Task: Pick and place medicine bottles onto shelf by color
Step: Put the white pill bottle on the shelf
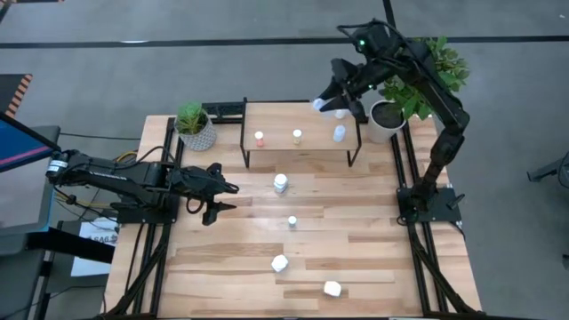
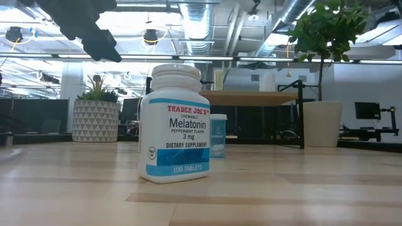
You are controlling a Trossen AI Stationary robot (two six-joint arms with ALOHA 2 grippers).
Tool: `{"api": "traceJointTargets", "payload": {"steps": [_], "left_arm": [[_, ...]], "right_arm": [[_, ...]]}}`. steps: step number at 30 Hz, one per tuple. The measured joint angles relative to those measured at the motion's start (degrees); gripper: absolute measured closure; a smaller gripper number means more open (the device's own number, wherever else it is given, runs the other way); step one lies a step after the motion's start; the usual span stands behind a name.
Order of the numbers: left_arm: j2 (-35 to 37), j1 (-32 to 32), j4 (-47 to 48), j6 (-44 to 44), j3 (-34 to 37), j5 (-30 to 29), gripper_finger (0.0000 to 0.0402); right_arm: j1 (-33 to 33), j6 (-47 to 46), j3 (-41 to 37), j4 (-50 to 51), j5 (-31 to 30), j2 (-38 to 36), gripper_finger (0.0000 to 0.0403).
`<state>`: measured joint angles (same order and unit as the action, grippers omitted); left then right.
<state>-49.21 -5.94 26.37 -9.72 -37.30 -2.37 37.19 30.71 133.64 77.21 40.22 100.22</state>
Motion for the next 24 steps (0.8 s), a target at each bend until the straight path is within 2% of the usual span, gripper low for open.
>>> {"api": "traceJointTargets", "payload": {"steps": [3,5,9,17,20,24], "left_arm": [[0.00,0.00,0.01,0.02,0.00,0.00,0.0186],[0.00,0.00,0.00,0.43,-0.02,0.00,0.0186],[0.00,0.00,-0.02,1.70,-0.02,0.00,0.0186],[-0.77,-0.02,0.20,1.68,-0.04,0.06,0.0186],[-1.62,-0.02,0.01,1.88,-0.09,0.14,0.0186],[-2.70,-0.04,0.24,2.11,-0.10,0.19,0.0186]], "right_arm": [[-0.95,-0.70,-0.02,0.04,4.82,0.42,0.0289],[-2.57,-0.45,0.03,-0.65,5.58,1.05,0.0289],[-4.15,-0.87,-0.23,-4.73,5.10,2.91,0.0289],[-5.92,-4.19,-0.01,-22.21,1.84,9.67,0.0289],[-4.86,-5.27,-0.03,-23.41,1.74,12.61,0.0289],[-2.85,-5.11,-0.11,-19.08,3.64,15.89,0.0289]]}}
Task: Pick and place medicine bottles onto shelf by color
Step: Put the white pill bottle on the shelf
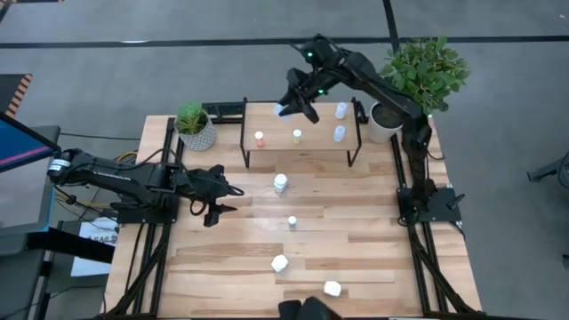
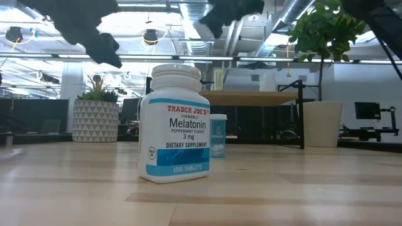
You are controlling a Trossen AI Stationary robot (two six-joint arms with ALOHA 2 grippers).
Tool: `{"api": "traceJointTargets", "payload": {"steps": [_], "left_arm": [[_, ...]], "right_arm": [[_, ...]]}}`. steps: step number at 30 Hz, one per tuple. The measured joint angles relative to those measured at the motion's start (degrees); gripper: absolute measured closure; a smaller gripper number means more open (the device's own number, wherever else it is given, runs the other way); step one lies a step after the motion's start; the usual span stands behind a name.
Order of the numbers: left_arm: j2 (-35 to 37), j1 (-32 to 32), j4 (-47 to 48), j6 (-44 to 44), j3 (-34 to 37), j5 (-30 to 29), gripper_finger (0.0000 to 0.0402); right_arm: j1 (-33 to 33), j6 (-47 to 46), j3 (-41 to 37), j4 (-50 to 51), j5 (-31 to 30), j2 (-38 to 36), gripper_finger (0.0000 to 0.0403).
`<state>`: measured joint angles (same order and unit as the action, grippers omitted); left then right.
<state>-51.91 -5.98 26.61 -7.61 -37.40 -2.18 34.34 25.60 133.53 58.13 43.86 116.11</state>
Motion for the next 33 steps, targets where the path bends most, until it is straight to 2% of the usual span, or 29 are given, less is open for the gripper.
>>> {"api": "traceJointTargets", "payload": {"steps": [6,12,18,23,28,33], "left_arm": [[-1.30,0.00,0.96,0.01,0.08,-0.20,0.0186],[-1.82,0.00,0.33,-0.10,0.06,-0.67,0.0186],[-1.76,0.02,-0.66,-0.23,0.06,-1.72,0.0186],[-1.76,0.02,-0.74,-0.23,0.06,-1.72,0.0186],[-1.76,0.02,-0.61,-0.47,0.06,-1.72,0.0186],[-1.76,0.02,-0.57,0.61,0.06,-1.70,0.0186]], "right_arm": [[2.89,4.82,0.11,8.06,2.74,-0.16,0.0289],[6.01,11.61,0.07,23.22,4.26,-3.77,0.0290],[5.51,13.32,0.09,29.08,4.38,-7.19,0.0295],[2.58,13.28,0.11,21.57,4.34,-8.49,0.0295],[0.20,9.80,0.09,7.47,3.40,-7.21,0.0295],[-1.41,4.01,0.09,-3.86,-4.66,-4.35,0.0295]]}}
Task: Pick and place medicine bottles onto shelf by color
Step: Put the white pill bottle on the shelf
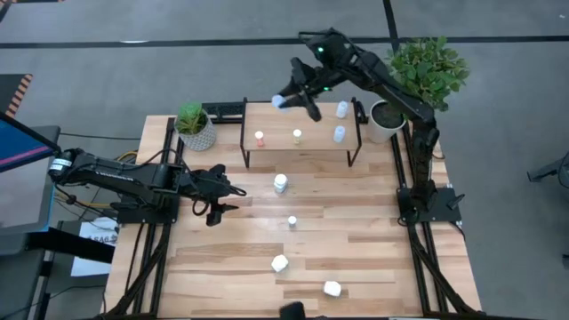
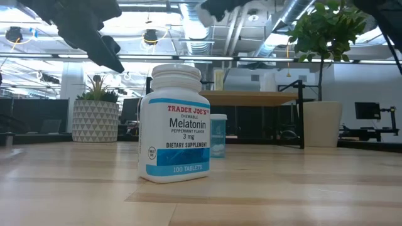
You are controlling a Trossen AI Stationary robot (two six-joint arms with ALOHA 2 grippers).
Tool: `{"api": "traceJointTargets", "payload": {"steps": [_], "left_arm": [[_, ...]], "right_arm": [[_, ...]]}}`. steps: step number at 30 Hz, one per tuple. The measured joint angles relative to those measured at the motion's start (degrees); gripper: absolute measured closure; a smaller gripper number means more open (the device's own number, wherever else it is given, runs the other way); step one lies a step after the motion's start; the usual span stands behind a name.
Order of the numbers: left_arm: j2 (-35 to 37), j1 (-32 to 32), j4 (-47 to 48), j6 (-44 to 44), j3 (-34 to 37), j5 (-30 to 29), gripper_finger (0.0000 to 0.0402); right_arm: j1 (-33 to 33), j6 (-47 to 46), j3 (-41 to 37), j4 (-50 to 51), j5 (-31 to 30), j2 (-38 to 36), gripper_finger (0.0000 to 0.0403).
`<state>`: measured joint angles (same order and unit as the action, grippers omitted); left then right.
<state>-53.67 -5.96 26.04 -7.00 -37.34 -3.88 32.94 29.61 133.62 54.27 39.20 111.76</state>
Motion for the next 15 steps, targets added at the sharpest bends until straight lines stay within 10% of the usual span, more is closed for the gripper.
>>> {"api": "traceJointTargets", "payload": {"steps": [15], "left_arm": [[0.00,0.00,0.26,1.64,0.00,0.00,0.0186]], "right_arm": [[1.83,-5.16,-0.02,11.97,-13.25,2.18,0.0296]]}}
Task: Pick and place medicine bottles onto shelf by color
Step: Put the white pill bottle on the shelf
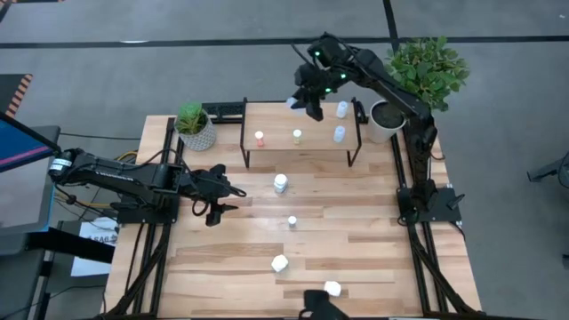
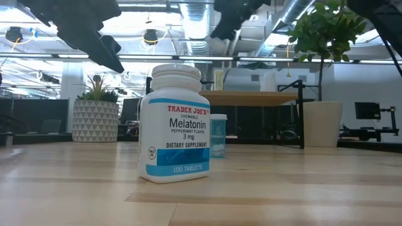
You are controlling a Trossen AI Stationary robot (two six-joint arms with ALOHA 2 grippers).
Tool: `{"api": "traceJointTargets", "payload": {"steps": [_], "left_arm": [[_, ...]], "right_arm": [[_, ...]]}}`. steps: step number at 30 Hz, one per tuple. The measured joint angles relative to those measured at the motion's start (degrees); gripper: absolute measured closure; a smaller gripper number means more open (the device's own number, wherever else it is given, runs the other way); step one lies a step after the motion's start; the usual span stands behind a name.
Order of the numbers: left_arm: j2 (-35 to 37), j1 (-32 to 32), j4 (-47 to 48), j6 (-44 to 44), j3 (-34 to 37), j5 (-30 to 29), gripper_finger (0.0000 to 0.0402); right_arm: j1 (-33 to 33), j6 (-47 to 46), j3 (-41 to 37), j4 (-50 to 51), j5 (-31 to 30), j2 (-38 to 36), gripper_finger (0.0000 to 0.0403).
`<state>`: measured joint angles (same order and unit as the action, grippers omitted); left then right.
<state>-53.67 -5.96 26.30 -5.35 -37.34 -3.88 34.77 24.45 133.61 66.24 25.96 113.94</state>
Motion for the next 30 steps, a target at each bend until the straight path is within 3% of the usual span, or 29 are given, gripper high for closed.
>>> {"api": "traceJointTargets", "payload": {"steps": [8,12,22,30], "left_arm": [[0.00,-0.02,-0.03,-0.28,0.00,-1.94,0.0186],[0.00,0.00,0.35,-2.94,0.01,-5.48,0.0186],[0.00,-0.02,-0.44,-5.40,0.02,-5.57,0.0186],[0.00,-0.02,-0.56,-3.82,0.02,-6.44,0.0186]], "right_arm": [[2.08,0.92,-0.01,4.09,0.72,-1.06,0.0296],[1.73,1.01,-0.01,1.28,1.10,-1.36,0.0296],[-1.98,-2.11,-0.01,-6.66,0.85,-1.50,0.0296],[-0.66,-2.57,-0.01,8.44,-0.66,-5.81,0.0300]]}}
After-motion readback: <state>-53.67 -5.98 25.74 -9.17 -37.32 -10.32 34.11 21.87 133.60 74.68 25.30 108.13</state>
